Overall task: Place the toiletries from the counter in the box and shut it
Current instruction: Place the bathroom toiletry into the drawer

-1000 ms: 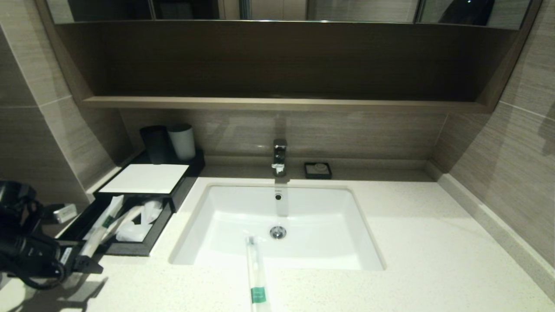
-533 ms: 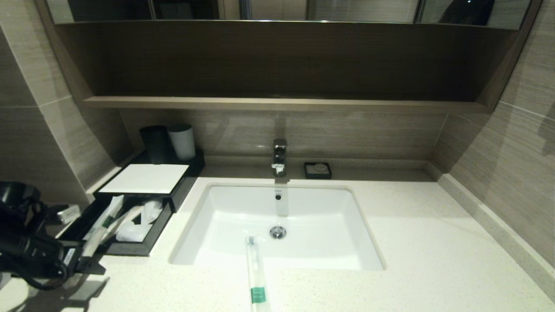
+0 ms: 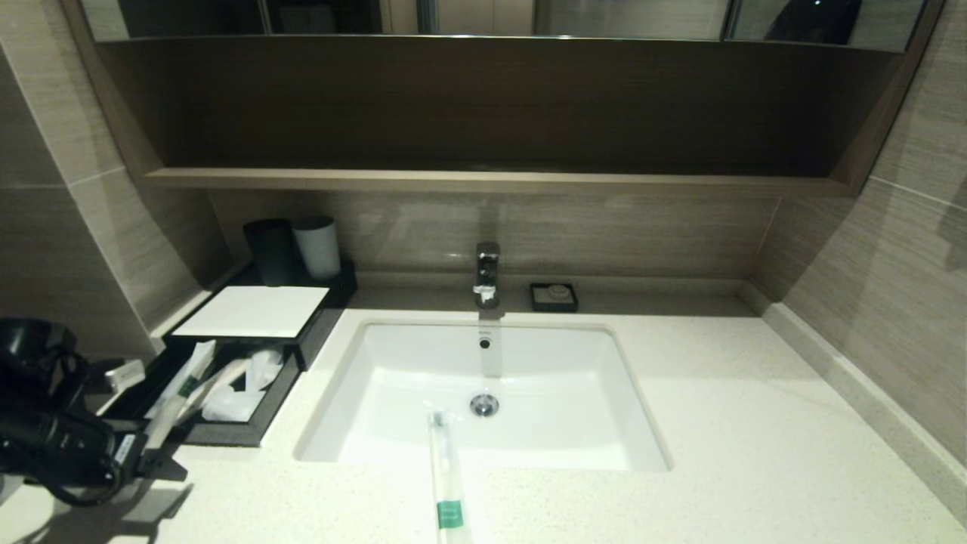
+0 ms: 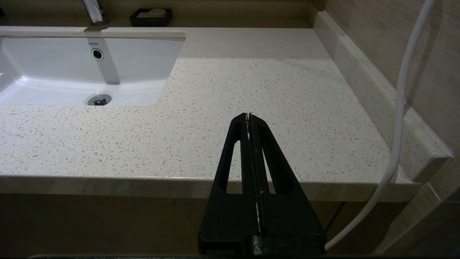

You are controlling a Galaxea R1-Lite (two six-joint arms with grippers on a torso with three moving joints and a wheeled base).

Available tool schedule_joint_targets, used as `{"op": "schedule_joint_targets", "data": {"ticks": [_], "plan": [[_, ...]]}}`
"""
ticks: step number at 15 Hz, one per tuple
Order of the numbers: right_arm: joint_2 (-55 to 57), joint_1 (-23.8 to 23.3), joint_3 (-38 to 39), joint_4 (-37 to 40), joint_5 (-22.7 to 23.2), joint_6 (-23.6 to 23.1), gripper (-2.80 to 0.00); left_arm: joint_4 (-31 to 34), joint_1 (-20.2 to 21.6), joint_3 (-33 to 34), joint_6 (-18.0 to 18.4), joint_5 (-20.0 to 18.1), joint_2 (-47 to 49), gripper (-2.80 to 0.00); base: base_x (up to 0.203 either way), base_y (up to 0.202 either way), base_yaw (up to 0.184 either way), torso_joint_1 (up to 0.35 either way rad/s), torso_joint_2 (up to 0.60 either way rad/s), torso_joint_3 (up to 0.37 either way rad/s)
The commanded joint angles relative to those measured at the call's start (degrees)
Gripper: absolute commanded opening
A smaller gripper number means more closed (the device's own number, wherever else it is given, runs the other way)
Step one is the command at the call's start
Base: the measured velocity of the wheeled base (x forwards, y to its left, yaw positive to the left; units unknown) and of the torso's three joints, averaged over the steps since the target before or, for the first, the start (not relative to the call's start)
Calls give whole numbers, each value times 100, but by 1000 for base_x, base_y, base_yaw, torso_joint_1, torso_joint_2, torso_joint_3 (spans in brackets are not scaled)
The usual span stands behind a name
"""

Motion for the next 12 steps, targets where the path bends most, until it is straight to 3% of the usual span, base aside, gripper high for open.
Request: {"op": "schedule_joint_targets", "data": {"ticks": [1, 2, 3, 12], "plan": [[0, 1, 9, -4, 2, -2, -280, 12, -1, -4, 4, -9, 23, 0, 0, 0, 0, 0, 0, 0], [0, 1, 9, -4, 2, -2, -280, 12, -1, -4, 4, -9, 23, 0, 0, 0, 0, 0, 0, 0], [0, 1, 9, -4, 2, -2, -280, 12, -1, -4, 4, -9, 23, -280, 0, 0, 0, 0, 0, 0], [0, 1, 9, -4, 2, -2, -280, 12, 7, -48, 4, -9, 8, -280, 0, 0, 0, 0, 0, 0]]}}
